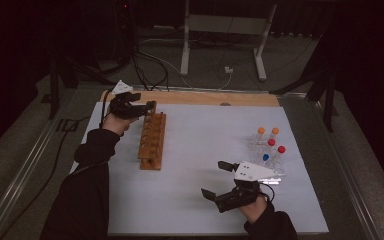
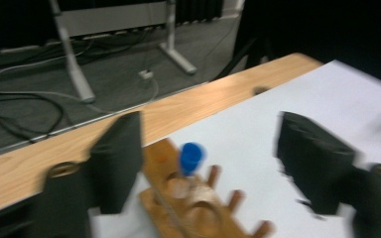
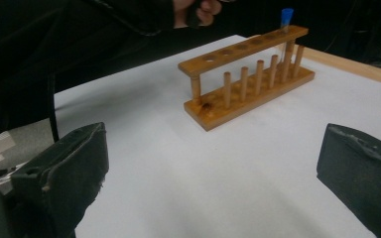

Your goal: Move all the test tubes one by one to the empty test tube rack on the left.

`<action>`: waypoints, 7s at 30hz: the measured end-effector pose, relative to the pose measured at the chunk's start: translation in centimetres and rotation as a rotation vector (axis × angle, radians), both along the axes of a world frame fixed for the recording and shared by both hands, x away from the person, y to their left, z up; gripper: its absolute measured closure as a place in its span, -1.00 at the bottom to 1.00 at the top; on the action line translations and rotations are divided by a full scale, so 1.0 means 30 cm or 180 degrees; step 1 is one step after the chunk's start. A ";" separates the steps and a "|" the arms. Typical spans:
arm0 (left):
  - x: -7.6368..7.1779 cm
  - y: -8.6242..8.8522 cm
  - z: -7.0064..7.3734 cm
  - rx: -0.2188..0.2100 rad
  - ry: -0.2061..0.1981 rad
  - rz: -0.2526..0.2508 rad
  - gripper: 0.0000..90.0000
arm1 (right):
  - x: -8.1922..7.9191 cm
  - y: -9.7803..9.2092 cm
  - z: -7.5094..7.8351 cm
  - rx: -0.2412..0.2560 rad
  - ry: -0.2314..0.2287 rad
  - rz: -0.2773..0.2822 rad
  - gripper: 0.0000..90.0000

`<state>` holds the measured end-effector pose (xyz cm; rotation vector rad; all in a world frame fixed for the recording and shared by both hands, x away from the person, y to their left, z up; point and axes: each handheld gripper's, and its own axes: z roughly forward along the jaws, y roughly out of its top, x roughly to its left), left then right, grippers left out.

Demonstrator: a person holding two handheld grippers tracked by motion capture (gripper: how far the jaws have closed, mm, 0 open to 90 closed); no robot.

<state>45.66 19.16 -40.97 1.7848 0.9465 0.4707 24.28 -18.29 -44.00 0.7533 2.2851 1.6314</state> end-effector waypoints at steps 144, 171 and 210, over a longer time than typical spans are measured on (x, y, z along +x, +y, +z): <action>-0.646 -0.337 -0.071 0.0000 -0.0113 -0.2080 0.68 | -0.036 0.148 -0.006 -0.0611 0.0057 0.0237 0.71; -0.442 -0.132 0.120 0.0075 -0.0388 -0.1154 0.72 | -0.008 0.054 0.032 -0.0144 0.0051 -0.0088 -0.98; -0.060 -0.006 0.056 0.0268 -0.0515 0.0089 0.72 | -0.011 0.032 0.039 -0.0121 0.0044 -0.0065 -1.00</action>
